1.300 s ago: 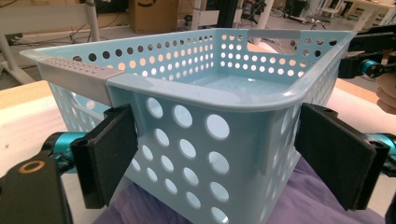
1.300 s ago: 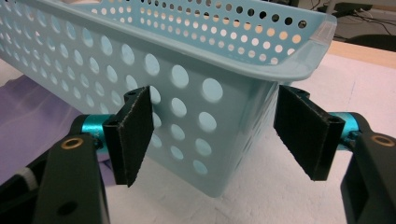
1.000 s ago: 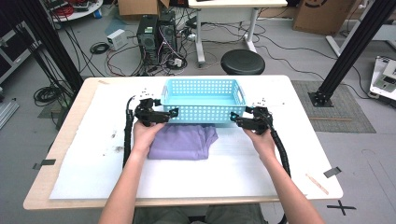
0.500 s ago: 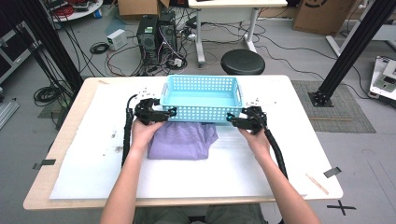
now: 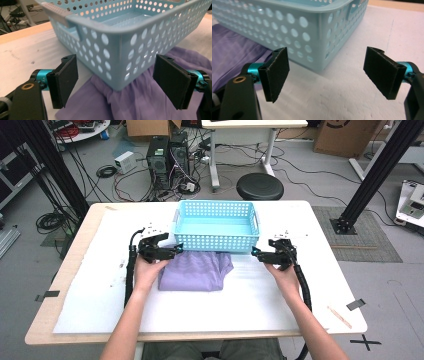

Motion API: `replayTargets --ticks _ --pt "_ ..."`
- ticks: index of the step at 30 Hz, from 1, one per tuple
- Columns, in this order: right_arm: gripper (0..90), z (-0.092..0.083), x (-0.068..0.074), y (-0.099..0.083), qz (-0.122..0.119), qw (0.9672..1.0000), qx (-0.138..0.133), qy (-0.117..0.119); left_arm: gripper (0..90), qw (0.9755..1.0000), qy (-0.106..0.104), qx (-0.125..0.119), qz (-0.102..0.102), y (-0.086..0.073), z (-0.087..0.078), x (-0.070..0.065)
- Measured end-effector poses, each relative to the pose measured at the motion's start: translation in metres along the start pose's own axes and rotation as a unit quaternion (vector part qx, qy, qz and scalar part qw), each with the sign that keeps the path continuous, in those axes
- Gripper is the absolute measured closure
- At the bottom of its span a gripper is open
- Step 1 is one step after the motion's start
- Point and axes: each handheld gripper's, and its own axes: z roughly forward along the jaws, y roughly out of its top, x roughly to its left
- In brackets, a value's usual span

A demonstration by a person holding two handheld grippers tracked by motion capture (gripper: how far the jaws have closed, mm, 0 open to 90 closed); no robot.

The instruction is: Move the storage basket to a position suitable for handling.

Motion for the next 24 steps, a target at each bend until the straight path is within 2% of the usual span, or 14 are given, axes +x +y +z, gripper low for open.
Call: replayTargets --ticks 4,6,8,9,10,12,16,21,23,24 --pt "21.1 -0.011 0.004 -0.006 -0.016 0.9997 -0.016 0.006 20.0 0.9999 0.004 0.0 0.012 -0.005 -0.011 -0.005" --pt "21.1 -0.021 0.008 -0.013 -0.027 0.9992 -0.027 0.013 20.1 0.9997 0.01 -0.009 0.019 -0.01 -0.02 -0.011" --pt "21.2 -0.024 0.009 -0.016 -0.026 0.999 -0.033 0.015 20.2 0.9995 0.007 -0.017 0.024 -0.014 -0.028 -0.017" --pt "21.3 -0.03 0.011 -0.021 -0.034 0.9984 -0.042 0.015 20.2 0.9993 0.002 -0.027 0.026 -0.017 -0.036 -0.023" --pt "21.3 -0.03 0.011 -0.021 -0.034 0.9984 -0.042 0.015 20.2 0.9993 0.002 -0.027 0.026 -0.017 -0.036 -0.023" --pt "21.3 -0.036 0.013 -0.026 -0.046 0.9976 -0.049 0.017 20.2 0.9989 -0.007 -0.037 0.027 -0.021 -0.047 -0.031" --pt "21.3 -0.041 0.012 -0.029 -0.049 0.9971 -0.057 0.015 20.2 0.9986 -0.014 -0.039 0.032 -0.026 -0.058 -0.038" --pt "21.2 -0.045 0.009 -0.035 -0.046 0.9969 -0.062 0.016 20.3 0.9978 -0.004 -0.054 0.04 -0.036 -0.073 -0.048" --pt "21.3 -0.045 0.01 -0.035 -0.047 0.9966 -0.066 0.014 20.6 0.9974 -0.006 -0.058 0.041 -0.04 -0.078 -0.048" --pt "21.4 -0.045 0.011 -0.035 -0.046 0.9967 -0.065 0.014 20.6 0.9968 -0.017 -0.066 0.042 -0.045 -0.081 -0.048"
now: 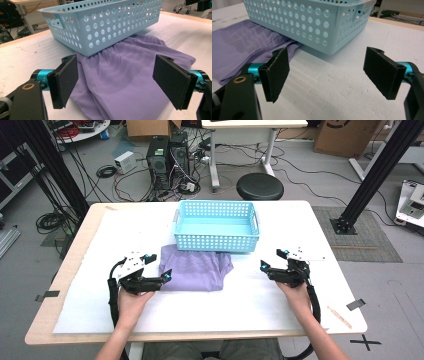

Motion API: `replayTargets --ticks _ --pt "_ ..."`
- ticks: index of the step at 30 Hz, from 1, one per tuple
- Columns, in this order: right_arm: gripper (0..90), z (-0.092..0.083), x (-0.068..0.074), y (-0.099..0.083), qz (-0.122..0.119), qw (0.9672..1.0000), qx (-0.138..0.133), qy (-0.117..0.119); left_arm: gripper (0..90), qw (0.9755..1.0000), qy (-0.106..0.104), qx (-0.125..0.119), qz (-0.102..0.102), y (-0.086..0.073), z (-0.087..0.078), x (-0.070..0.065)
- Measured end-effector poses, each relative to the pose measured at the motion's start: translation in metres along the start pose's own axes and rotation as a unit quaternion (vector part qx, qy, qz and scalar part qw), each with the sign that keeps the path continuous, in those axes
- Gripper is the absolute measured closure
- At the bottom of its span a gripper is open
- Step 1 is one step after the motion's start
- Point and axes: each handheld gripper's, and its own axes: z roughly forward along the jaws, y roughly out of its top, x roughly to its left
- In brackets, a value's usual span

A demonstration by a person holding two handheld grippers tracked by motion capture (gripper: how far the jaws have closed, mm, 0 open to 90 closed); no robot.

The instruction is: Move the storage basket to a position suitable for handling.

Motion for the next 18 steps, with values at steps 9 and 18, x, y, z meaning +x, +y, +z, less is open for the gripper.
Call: replayTargets --ticks 9,18 --pt "26.8 -0.001 0.011 0.001 -0.03 0.9995 -0.008 0.009 20.5 0.9998 0.0 0.018 0.002 -0.004 0.0 -0.009" --pt "34.5 0.001 0.02 0.001 -0.038 0.999 -0.012 0.021 20.8 0.9996 0.009 0.008 -0.024 -0.005 -0.006 -0.007"
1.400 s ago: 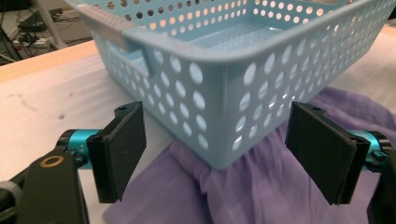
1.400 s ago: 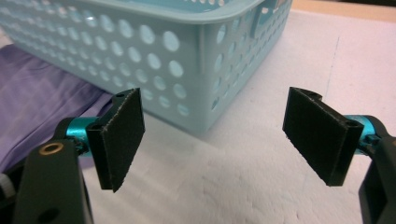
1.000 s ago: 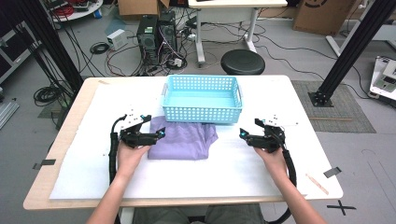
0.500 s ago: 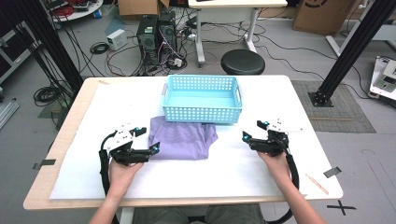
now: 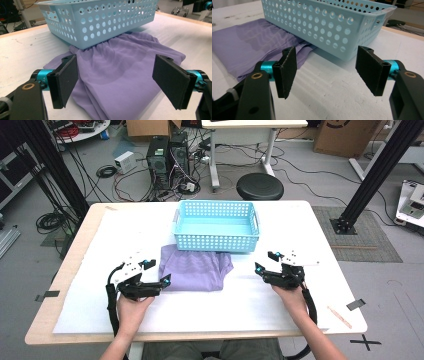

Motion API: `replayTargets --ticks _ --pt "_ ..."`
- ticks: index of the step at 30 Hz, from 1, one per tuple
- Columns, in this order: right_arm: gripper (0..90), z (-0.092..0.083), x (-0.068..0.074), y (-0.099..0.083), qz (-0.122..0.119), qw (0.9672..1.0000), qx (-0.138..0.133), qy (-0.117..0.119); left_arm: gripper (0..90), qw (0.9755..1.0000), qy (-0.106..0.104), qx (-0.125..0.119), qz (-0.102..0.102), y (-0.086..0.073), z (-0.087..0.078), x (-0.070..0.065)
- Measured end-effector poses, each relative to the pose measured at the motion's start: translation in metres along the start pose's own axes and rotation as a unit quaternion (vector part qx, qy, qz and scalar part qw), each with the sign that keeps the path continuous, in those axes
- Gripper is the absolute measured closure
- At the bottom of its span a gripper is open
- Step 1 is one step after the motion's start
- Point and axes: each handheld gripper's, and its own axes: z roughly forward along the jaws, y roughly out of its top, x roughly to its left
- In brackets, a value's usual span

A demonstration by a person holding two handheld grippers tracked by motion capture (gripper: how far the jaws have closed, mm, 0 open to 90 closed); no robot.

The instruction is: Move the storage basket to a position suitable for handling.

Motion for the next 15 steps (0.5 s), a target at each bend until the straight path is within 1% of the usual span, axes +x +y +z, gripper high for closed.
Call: replayTargets --ticks 4,6,8,9,10,11,12,13,14,15 --pt "35.3 0.0014 0.0015 0.0001 0.0 1.0 0.0 0.009 22.7 1.0 0.001 -0.001 0.007 -0.0015 0.0001 0.0002" --pt "35.3 0.003 0.0023 0.0008 -0.006 0.9999 -0.002 0.014 23.9 0.9999 -0.002 0.0 0.014 -0.0025 0.0005 0.0007" --pt "35.3 0.0044 0.0058 0.001 -0.007 0.9998 0.002 0.017 24.9 0.9999 0.001 0.0 0.017 -0.0036 0.0006 0.0004" --pt "35.2 0.005 0.0061 0.0011 -0.008 0.9998 0.001 0.017 24.9 0.9998 0.002 0.001 0.019 -0.0038 0.0005 0.0008" --pt "35.2 0.0055 0.0061 0.0012 -0.009 0.9999 -0.001 0.015 24.9 0.9997 0.003 0.002 0.026 -0.0047 0.0 0.0011" --pt "35.2 0.0055 0.0061 0.0012 -0.009 0.9999 -0.001 0.015 24.9 0.9997 0.003 0.002 0.026 -0.0047 0.0 0.0011" --pt "34.6 0.0063 0.0054 0.0022 -0.005 0.9999 -0.003 0.009 24.9 0.9995 0.005 0.003 0.032 -0.0058 -0.001 0.0014" --pt "34.2 0.0067 0.0051 0.0025 -0.002 1.0 -0.003 0.006 24.9 0.9995 0.005 0.003 0.032 -0.0058 -0.001 0.0014" --pt "34.2 0.0072 0.0048 0.0028 -0.003 1.0 -0.004 0.004 24.8 0.999 0.006 -0.003 0.043 -0.0065 -0.003 0.0017" --pt "34.2 0.0072 0.0048 0.0028 -0.003 1.0 -0.004 0.004 24.7 0.999 0.006 -0.003 0.043 -0.0065 -0.003 0.0017"
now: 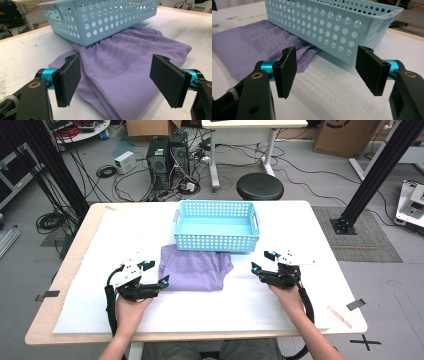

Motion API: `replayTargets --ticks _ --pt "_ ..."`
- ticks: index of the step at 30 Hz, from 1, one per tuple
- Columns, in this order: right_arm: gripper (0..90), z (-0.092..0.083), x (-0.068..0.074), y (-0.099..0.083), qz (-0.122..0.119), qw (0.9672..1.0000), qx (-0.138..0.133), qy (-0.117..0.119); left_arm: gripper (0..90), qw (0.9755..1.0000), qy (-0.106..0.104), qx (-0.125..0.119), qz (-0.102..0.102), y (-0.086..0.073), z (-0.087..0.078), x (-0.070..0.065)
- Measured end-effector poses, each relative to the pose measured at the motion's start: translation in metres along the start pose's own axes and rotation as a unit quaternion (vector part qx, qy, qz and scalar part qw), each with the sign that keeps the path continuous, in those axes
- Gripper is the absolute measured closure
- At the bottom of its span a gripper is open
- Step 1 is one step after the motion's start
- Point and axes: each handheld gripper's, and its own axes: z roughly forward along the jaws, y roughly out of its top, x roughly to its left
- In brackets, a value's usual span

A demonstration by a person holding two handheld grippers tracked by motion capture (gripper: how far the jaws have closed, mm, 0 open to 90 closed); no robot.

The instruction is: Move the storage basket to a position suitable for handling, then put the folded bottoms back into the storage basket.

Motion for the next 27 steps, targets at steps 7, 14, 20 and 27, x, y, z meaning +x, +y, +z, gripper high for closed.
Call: replayTargets --ticks 7,14,20,27 --pt "34.2 0.003 0.0 0.001 -0.004 1.0 0.001 -0.005 24.4 0.9999 0.014 -0.004 0.001 -0.001 -0.005 0.002" --pt "34.2 0.001 0.0 -0.001 -0.014 0.9999 0.003 -0.009 21.0 0.9994 0.03 -0.003 -0.014 -0.001 -0.006 0.003" --pt "34.2 -0.001 0.007 0.003 -0.012 0.9997 -0.016 -0.013 21.1 0.9992 0.024 0.01 -0.031 -0.001 -0.004 0.002" --pt "35.1 0.008 0.022 0.002 -0.029 0.9995 0.0 -0.008 25.2 0.997 0.028 0.034 -0.064 0.0 0.0 -0.001"
